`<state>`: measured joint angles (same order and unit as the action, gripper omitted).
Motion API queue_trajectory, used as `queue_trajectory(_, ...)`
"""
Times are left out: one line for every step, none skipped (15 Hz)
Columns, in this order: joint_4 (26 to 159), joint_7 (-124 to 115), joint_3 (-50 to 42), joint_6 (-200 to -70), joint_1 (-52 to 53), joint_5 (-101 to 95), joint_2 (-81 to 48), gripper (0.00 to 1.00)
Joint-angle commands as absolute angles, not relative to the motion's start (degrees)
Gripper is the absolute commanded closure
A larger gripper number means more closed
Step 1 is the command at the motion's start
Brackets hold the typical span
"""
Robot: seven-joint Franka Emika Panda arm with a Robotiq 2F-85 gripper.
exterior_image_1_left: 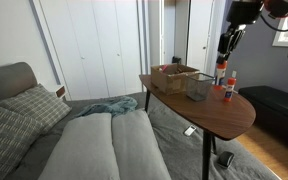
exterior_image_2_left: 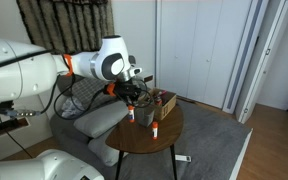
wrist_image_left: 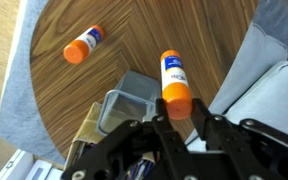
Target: Move the orange bottle to the left side of the table
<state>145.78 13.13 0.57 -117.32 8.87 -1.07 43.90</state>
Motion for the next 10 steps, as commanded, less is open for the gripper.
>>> queue_trajectory(151.9, 16.8, -0.2, -121.7, 11.9, 0.9, 45.3, 0.93)
queue_trajectory(153.2, 17.3, -0.2, -123.3, 12.4, 0.9, 45.1, 0.93)
queue_trajectory(154.7, 17.6, -0.1, -125.8, 12.5, 0.4, 44.9, 0.93)
queue_trajectory(156.0, 17.8, -0.2, -128.0, 12.7, 0.3, 44.8, 0.93)
queue_trajectory(157.0, 17.9, -0.2, -129.7, 12.7, 0.2, 44.5, 0.93)
queue_trajectory(158.0, 18.1, -0.3, -131.3, 12.8, 0.2, 44.4, 0.93)
queue_trajectory(158.7, 18.0, -0.3, -132.2, 12.8, 0.1, 44.3, 0.93)
queue_trajectory(159.4, 18.0, -0.4, -132.9, 12.8, 0.2, 44.1, 0.93)
queue_trajectory(157.7, 17.9, -0.4, -132.8, 12.8, 0.2, 42.5, 0.93)
queue_trajectory(158.2, 17.8, -0.4, -133.2, 12.7, 0.1, 42.4, 0.93)
